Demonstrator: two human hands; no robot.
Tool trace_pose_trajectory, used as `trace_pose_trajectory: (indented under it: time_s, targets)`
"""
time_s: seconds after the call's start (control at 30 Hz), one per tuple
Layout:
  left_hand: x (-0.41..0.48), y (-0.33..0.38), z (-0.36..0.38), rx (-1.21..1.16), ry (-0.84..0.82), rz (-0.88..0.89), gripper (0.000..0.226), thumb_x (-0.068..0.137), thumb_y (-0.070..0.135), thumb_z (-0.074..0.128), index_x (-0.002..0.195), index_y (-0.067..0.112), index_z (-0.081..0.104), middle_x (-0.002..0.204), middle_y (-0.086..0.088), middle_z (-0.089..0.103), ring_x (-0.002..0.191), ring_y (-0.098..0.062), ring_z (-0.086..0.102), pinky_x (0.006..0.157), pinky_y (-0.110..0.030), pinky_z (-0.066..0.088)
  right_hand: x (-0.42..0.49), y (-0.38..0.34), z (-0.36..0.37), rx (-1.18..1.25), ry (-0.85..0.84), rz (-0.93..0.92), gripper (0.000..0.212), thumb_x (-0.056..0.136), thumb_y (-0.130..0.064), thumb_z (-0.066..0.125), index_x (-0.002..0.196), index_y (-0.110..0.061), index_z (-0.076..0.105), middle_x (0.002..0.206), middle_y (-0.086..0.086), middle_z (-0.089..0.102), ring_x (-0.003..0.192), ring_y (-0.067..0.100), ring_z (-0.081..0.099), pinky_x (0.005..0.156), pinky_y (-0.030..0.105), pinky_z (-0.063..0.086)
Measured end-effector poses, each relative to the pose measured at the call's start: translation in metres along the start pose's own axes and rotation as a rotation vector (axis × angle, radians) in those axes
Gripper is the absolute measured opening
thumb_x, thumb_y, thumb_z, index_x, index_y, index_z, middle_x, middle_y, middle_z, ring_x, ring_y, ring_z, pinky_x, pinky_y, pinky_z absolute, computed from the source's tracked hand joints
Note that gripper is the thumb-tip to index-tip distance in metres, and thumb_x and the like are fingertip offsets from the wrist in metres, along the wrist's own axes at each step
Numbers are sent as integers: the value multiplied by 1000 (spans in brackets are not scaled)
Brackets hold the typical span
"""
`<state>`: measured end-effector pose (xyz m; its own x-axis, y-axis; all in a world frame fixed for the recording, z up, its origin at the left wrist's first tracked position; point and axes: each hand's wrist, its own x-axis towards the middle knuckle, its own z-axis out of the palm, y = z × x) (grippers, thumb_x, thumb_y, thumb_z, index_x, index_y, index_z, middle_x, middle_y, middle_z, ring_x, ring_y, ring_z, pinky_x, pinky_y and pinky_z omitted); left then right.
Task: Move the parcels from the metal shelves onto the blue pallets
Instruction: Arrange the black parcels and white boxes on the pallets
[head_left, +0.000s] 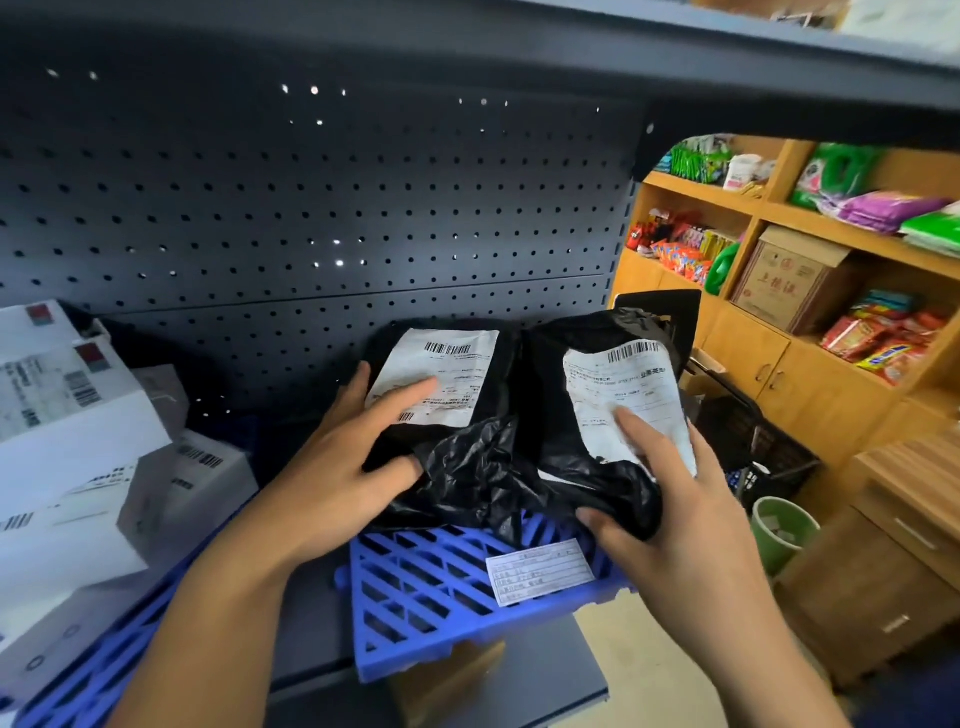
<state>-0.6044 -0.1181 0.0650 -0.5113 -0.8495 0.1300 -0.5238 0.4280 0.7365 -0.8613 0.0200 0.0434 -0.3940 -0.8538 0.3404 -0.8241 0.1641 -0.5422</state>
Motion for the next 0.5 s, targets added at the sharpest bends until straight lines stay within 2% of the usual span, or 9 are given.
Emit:
trace_pose_trajectory:
  time_s: [0.07,0.13,0.2,0.27,0.33,0.4,0.5]
  targets:
    - [-1,0,0,15,28,-17,67,94,39,64,136,76,28,169,14,-5,154,-5,-9,126,-44,10,5,11,-4,91,27,-41,85,77,-38,86,143,-62,37,150,-5,50,121,22,62,92,39,52]
    - [-1,2,2,39,53,-56,69,90,43,66,139,73,27,169,12,1,155,-5,-3,124,-38,12,9,18,-11,170,34,-37,79,79,-32,86,141,-58,46,123,-13,67,108,10,66,85,27,50]
    - [-1,5,4,49,67,-85,72,89,41,68,141,70,27,169,12,4,155,-5,1,121,-34,13,12,25,-17,205,52,-26,75,79,-27,86,139,-56,52,104,-29,69,97,-8,65,78,10,48]
    - [-2,8,5,52,75,-94,73,90,38,68,142,70,27,168,13,5,155,-6,4,120,-32,14,17,31,-21,227,70,-13,71,79,-25,86,137,-53,56,95,-41,63,92,-17,62,76,3,45]
    - [-1,10,5,57,85,-97,74,90,36,68,142,68,28,168,15,7,154,-7,7,119,-31,14,21,36,-24,238,69,-16,68,81,-26,84,136,-53,56,98,-44,60,92,-4,65,77,9,48]
    - [-1,11,6,62,91,-103,75,90,33,69,143,67,28,167,17,9,153,-7,11,116,-28,15,25,39,-25,233,55,-22,68,83,-24,83,138,-52,55,111,-43,58,95,5,66,85,20,50]
    - [1,10,9,60,102,-92,78,89,29,69,143,67,28,165,20,13,149,-4,18,112,-24,19,30,45,-21,205,32,-73,72,85,-18,82,143,-49,52,125,-23,64,113,9,64,97,27,49]
